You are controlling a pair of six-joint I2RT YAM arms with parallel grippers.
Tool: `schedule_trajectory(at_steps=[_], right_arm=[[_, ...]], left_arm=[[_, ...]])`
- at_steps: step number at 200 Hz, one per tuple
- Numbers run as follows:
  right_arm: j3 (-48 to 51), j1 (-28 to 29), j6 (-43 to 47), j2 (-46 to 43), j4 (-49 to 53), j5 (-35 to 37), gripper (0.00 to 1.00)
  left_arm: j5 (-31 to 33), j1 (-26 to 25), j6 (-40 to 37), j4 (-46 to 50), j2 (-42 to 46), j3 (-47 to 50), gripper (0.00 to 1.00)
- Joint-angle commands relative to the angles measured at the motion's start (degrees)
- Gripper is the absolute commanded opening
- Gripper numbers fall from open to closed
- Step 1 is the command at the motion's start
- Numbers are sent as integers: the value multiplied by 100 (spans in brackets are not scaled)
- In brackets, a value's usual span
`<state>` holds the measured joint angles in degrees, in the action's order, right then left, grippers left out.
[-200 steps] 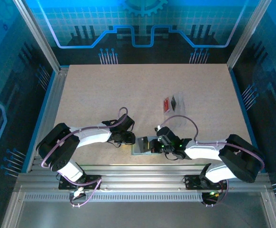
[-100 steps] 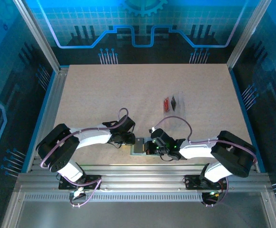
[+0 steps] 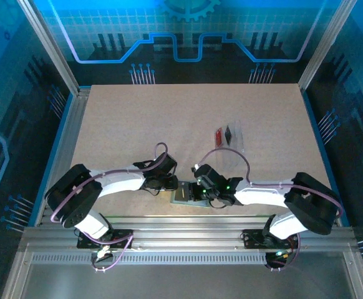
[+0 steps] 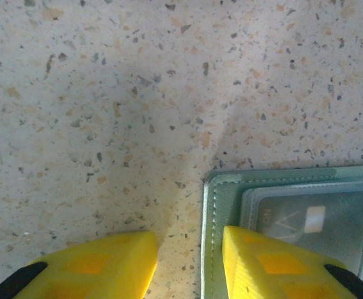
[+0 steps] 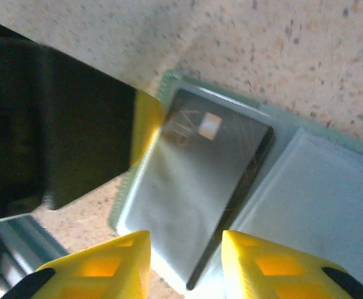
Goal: Put the credit cards into the card holder
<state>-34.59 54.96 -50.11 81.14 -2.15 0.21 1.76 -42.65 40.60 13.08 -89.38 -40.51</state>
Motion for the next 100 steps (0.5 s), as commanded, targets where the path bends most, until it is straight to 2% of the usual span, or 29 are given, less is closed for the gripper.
schedule_trajectory(at_steps=[1, 30, 52, 60, 100], right_arm=[[-361, -139, 430, -393, 1610, 251, 44], [-719, -249, 748, -567, 2696, 554, 48], [-1107, -303, 994, -251, 3158, 793, 28], [-1239, -306, 1061, -82, 3230, 861, 25], [-1819, -260, 1170, 737, 3460, 1184, 31]], left_arm=[[-1038, -176, 153, -312, -414, 430, 39], [-1336, 74, 68, -281, -107, 465, 39], [-1408, 167, -57, -169, 89, 437, 40], [-1448, 186, -98, -133, 129, 415, 40], [-1562, 237, -227, -51, 160, 360, 41]])
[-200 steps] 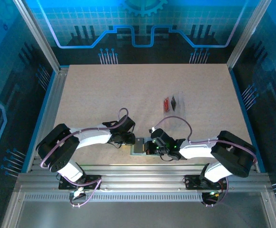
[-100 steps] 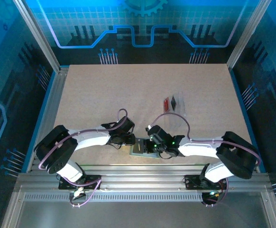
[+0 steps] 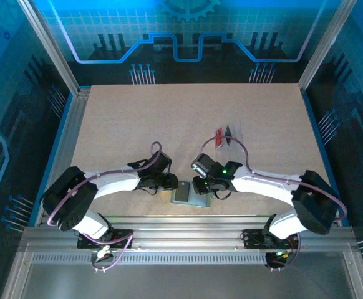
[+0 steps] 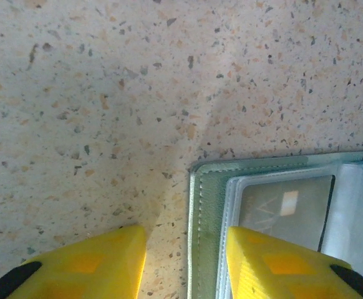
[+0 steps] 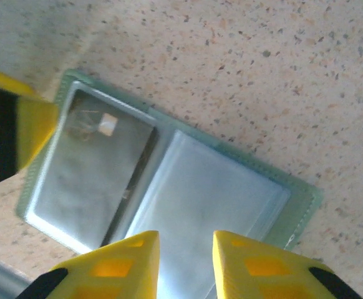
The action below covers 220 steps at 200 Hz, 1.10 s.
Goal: Put the credit cards into the card holder
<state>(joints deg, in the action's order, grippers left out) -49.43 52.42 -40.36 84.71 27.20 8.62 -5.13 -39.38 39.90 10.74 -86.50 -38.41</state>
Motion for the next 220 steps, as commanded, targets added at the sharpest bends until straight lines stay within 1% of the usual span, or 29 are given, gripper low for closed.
schedule_trajectory(at_steps=[1, 18, 43, 78, 90, 100, 117, 139, 173, 210, 220], right_arm=[[-341, -5, 195, 402, 524, 347, 31], [-424, 53, 179, 662, 527, 389, 32], [-438, 131, 25, 932, 575, 629, 32], [-323, 154, -158, 1242, 410, 581, 32], [-296, 150, -183, 1324, 336, 491, 31], [-278, 167, -183, 1359, 242, 387, 26], [-299, 162, -166, 1298, 197, 341, 11], [-441, 153, -89, 1165, 328, 433, 0], [-994, 248, 136, 1127, 839, 736, 0], [-1530, 290, 308, 1162, 1148, 657, 0], [-1607, 295, 335, 1193, 1158, 549, 3]], left_arm=[[-875, -94, -157, 183, -129, 150, 41], [-916, -83, -175, 158, -182, 151, 41], [-947, -64, -208, 122, -228, 159, 41], [-960, -61, -276, 70, -336, 167, 41], [-973, -61, -297, 10, -390, 199, 40], [-973, -65, -315, -28, -451, 224, 40], [-999, -78, -306, -111, -538, 292, 38], [-1043, -189, -199, -306, -609, 408, 37], [-1081, -434, 70, -661, -825, 492, 36], [-1113, -645, 500, -1085, -1000, 554, 34], [-1133, -679, 598, -1174, -1024, 563, 33]])
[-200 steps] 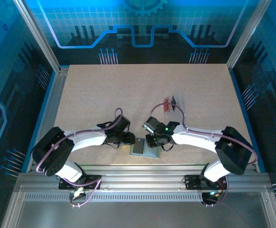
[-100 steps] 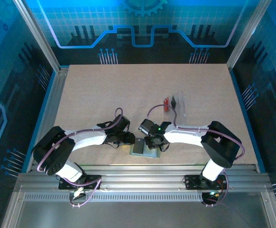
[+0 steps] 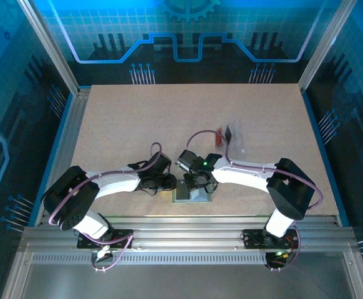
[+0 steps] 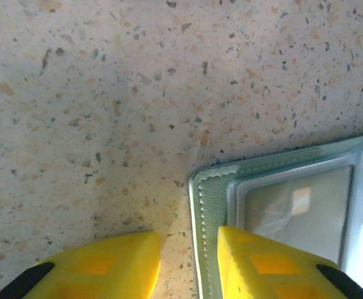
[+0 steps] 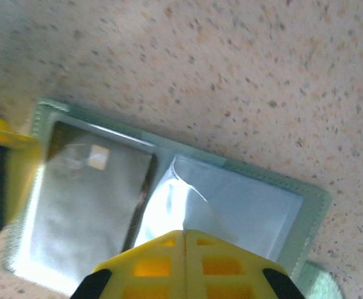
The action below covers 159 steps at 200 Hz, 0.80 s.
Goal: Put the credit cards into the card holder
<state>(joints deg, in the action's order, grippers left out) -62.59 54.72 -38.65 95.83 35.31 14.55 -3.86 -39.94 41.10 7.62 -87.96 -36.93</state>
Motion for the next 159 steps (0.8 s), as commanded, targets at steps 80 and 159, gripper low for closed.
schedule_trajectory(at_steps=[80, 159], right_arm=[[-243, -39, -2, 321, -841, -1602, 32], [-181, -121, -303, 797, -1752, -2291, 49]], left_arm=[[-1001, -613, 752, -375, -193, 547, 39], [-508, -227, 1005, 946, 1929, 1222, 46]])
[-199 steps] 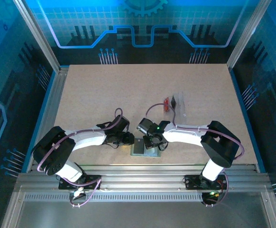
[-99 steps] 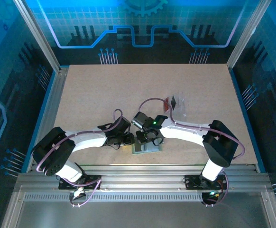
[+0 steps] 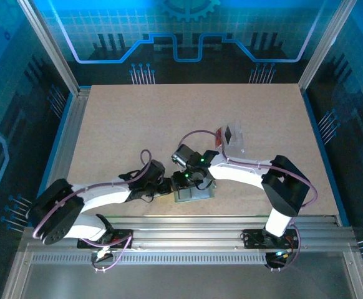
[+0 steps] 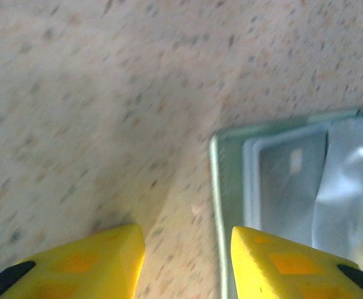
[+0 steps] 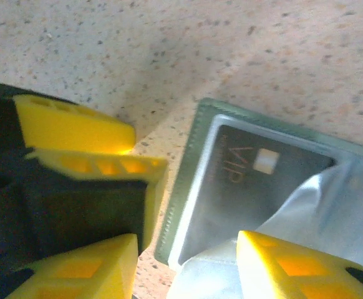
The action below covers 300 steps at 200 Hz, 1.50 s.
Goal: Put the credit cards into the card holder
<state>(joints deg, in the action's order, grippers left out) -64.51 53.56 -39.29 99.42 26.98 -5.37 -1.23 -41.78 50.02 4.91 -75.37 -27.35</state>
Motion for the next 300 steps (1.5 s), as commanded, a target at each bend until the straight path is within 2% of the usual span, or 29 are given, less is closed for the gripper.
schedule_trajectory(at_steps=[1, 25, 55, 73, 93, 118, 139, 154, 162, 186, 220, 264, 300], right_arm=[[15, -4, -247, 443, -943, -317, 49], [38, 35, -257, 550, -1364, -603, 52], [-291, 93, 135, 299, -1247, -673, 56], [-631, 54, 424, 161, -841, -637, 57], [-940, -75, 562, 50, 45, -116, 56], [-631, -317, 584, -265, 607, 262, 52], [-78, -567, 589, -763, 652, 442, 37], [-29, -835, 615, -997, 1027, 877, 35], [-88, -992, 624, -1107, 1271, 1232, 37], [-657, -1383, 655, -1213, 2140, 2576, 52], [-1663, -1848, 742, -550, 3009, 3882, 57], [-2558, -2058, 1022, 559, 3493, 4766, 62], [-2901, -2230, 1286, 1079, 3469, 4884, 62]], left_arm=[[-767, -33, 113, 1247, 702, 274, 46], [-656, 212, 106, 1821, 1515, 345, 47], [-605, 486, -10, 2295, 2319, 293, 51], [-656, 699, -175, 2430, 2405, 188, 53], [-723, 880, -342, 2489, 2367, 17, 55], [-826, 968, -564, 2319, 2258, -174, 57], [-912, 985, -874, 2225, 1807, -594, 58], [-1112, 988, -1004, 1964, 1433, -851, 58], [-1258, 988, -1020, 1759, 1216, -983, 58], [-1606, 990, -1042, 1162, 383, -1498, 59], [-1798, 988, -1109, 753, -1089, -2649, 58], [-2190, 977, -973, 466, -2904, -4133, 56], [-2466, 930, -1004, 571, -4024, -5257, 54]])
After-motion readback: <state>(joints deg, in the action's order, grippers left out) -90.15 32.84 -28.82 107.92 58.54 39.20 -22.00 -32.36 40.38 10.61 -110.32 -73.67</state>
